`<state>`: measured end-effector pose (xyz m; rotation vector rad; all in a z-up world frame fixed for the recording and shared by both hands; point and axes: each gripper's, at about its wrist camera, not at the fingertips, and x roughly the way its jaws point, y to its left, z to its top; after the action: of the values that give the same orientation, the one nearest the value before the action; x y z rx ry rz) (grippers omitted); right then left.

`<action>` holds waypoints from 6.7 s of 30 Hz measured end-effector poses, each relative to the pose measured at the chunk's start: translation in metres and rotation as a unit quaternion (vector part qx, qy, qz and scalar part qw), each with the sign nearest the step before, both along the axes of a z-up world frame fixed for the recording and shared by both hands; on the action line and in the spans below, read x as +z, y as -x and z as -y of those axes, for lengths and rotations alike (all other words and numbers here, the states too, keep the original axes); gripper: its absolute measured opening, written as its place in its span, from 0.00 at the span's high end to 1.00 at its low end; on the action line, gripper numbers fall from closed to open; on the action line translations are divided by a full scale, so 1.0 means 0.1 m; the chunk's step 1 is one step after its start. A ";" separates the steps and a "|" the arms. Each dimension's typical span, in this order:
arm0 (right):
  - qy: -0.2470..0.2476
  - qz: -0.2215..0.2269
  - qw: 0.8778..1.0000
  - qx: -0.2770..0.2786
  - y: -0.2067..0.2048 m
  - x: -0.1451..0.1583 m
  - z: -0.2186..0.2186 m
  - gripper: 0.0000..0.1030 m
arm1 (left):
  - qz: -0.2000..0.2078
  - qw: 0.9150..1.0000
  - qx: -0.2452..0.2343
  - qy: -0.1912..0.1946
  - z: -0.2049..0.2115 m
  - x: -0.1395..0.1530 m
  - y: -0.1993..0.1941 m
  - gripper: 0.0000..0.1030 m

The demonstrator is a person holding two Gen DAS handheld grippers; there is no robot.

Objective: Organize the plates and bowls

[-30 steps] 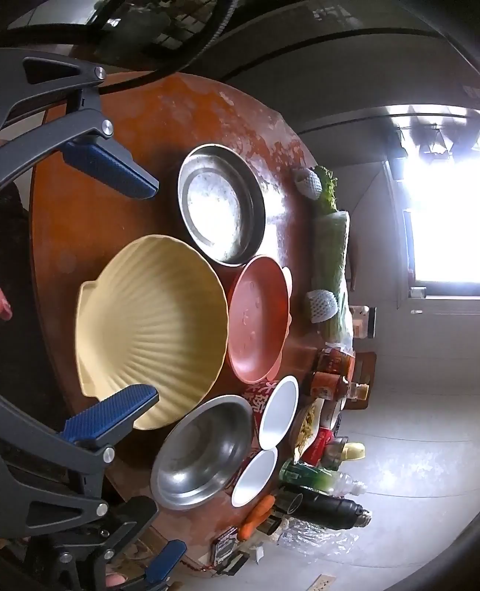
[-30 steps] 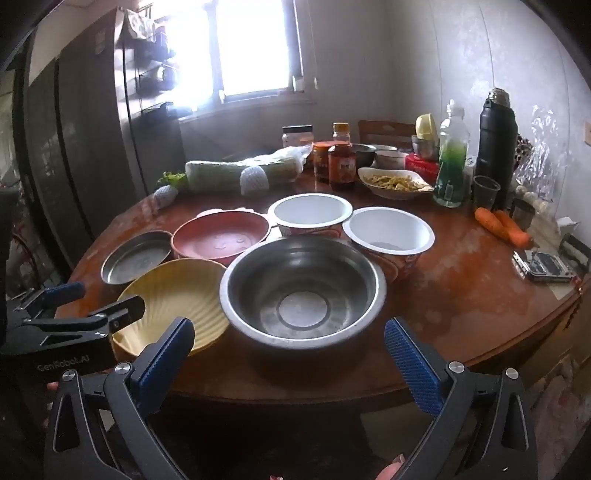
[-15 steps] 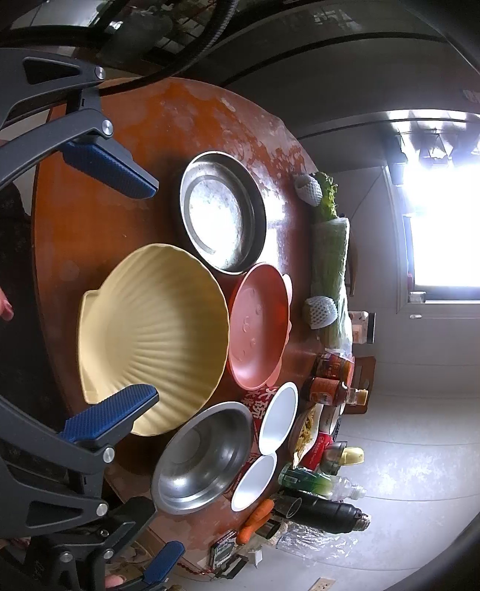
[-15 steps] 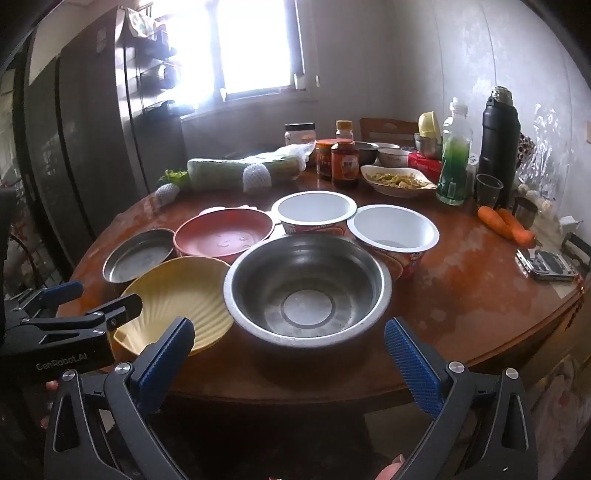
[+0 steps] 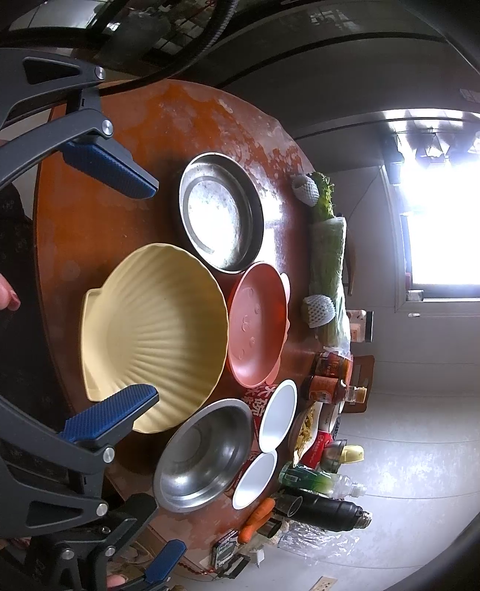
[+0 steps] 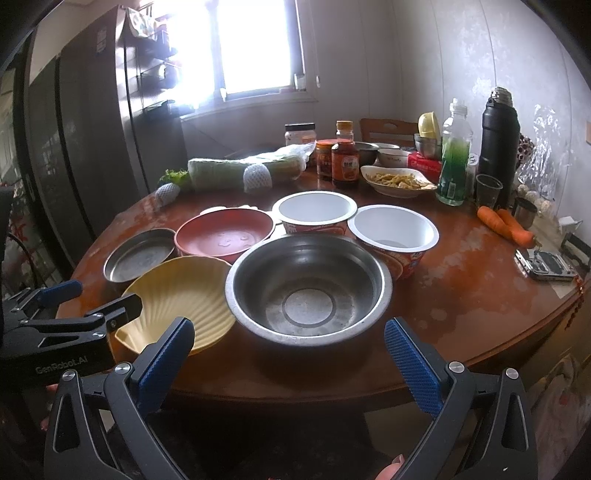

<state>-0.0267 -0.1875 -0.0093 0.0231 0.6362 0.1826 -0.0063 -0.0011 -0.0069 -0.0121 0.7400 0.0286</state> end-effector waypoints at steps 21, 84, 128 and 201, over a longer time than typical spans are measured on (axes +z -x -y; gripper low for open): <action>0.003 -0.001 1.000 -0.002 0.02 0.03 0.00 0.00 | 0.001 1.000 -0.008 -0.007 0.07 0.05 0.04 0.02; 0.015 -0.060 0.986 0.157 -0.84 0.08 -1.16 0.00 | -0.058 0.996 0.060 0.029 -1.07 -0.18 -0.43 0.02; 0.010 -0.112 0.990 0.080 -0.44 -0.40 -0.88 0.55 | -0.098 0.992 -0.049 0.064 -0.51 -0.40 -0.48 0.65; 0.004 -0.141 0.968 0.206 -0.58 -0.41 -1.68 0.54 | -0.101 0.993 0.053 0.038 -1.20 -0.37 -0.10 0.61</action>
<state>0.0313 -0.0196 -0.0502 -0.0932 0.9219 0.5877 0.0038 0.1193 -0.0440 -0.1225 0.9422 0.1039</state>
